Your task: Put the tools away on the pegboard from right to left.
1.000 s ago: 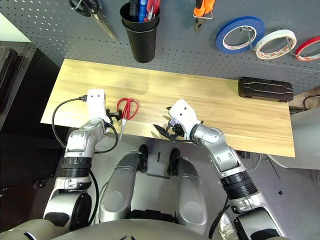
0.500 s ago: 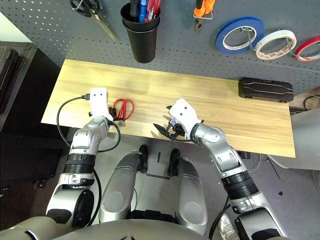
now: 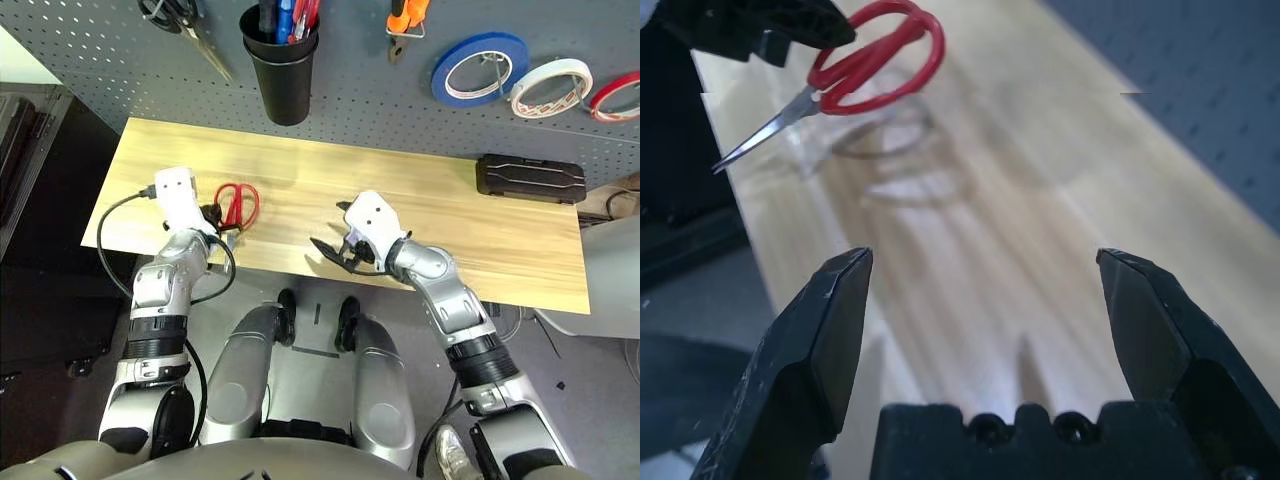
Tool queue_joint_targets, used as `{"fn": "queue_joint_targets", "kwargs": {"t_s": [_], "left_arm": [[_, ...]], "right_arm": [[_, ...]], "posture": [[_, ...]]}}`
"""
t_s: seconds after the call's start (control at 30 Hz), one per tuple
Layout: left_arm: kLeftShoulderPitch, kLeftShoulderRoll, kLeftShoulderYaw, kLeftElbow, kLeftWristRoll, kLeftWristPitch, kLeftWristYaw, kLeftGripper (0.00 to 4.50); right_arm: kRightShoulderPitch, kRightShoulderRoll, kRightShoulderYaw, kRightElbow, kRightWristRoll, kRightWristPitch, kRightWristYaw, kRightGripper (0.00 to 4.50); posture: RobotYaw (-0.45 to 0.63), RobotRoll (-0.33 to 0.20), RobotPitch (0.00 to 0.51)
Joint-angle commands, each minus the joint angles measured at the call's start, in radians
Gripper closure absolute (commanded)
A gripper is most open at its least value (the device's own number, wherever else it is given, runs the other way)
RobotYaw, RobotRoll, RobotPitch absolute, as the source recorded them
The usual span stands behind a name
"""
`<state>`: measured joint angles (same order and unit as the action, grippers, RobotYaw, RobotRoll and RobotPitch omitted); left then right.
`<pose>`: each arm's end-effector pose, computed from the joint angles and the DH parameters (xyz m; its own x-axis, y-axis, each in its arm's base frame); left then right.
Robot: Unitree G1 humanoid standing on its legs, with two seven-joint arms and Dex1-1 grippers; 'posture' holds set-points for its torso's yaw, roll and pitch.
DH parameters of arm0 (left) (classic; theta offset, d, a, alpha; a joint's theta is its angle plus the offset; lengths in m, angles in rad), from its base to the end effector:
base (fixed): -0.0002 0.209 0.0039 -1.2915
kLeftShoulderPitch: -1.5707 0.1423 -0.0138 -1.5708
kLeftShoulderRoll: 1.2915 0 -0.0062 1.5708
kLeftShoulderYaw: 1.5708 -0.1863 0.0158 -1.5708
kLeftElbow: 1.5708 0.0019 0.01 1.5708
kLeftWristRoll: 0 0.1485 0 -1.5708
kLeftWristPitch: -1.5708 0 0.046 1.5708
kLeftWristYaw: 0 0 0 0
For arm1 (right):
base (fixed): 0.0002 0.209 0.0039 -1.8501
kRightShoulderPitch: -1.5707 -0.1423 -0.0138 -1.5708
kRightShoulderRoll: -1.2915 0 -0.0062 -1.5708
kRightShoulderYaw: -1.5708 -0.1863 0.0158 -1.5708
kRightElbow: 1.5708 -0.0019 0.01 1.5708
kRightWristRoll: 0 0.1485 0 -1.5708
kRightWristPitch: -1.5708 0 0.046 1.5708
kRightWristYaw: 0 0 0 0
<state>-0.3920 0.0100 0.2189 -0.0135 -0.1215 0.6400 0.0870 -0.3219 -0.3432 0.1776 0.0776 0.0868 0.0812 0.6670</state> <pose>0.2778 0.1656 0.1043 0.9618 0.0992 -0.2551 -0.1385 0.9803 -0.1411 0.2717 -0.1643 0.0965 0.6613 0.7415 -0.1129 -0.7350 0.6106 -0.2950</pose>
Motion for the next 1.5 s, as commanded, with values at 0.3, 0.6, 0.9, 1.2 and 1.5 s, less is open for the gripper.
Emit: {"fn": "queue_joint_targets", "kwargs": {"t_s": [0.3, 0.6, 0.9, 1.2, 1.5], "left_arm": [[0.054, 0.009, 0.058, -0.260, -0.097, -0.062, -0.023, 4.48], [-0.036, 0.026, 0.122, -0.355, -0.244, -0.087, -0.045, 4.48], [-0.155, 0.090, 0.143, -0.351, -0.342, -0.075, -0.045, 4.48], [-0.223, 0.125, 0.160, -0.297, -0.368, -0.095, -0.040, 4.48], [-0.279, 0.148, 0.171, -0.234, -0.382, -0.114, -0.048, 4.48]], "right_arm": [[-0.068, 0.030, -0.050, 0.102, 0.064, -0.090, 0.041, 0.00], [-0.164, 0.075, -0.072, 0.183, 0.083, -0.150, 0.039, 0.00], [-0.209, 0.118, -0.122, 0.166, 0.158, -0.227, 0.057, 0.00], [-0.154, 0.106, -0.155, -0.024, 0.297, -0.176, 0.116, 0.00], [-0.098, 0.088, -0.176, -0.163, 0.395, -0.147, 0.151, 0.00]], "posture": [[0.31, 0.000, 0.308], [0.33, 0.000, 0.291], [0.32, 0.000, 0.277], [0.30, 0.000, 0.268], [0.28, 0.000, 0.257]]}}
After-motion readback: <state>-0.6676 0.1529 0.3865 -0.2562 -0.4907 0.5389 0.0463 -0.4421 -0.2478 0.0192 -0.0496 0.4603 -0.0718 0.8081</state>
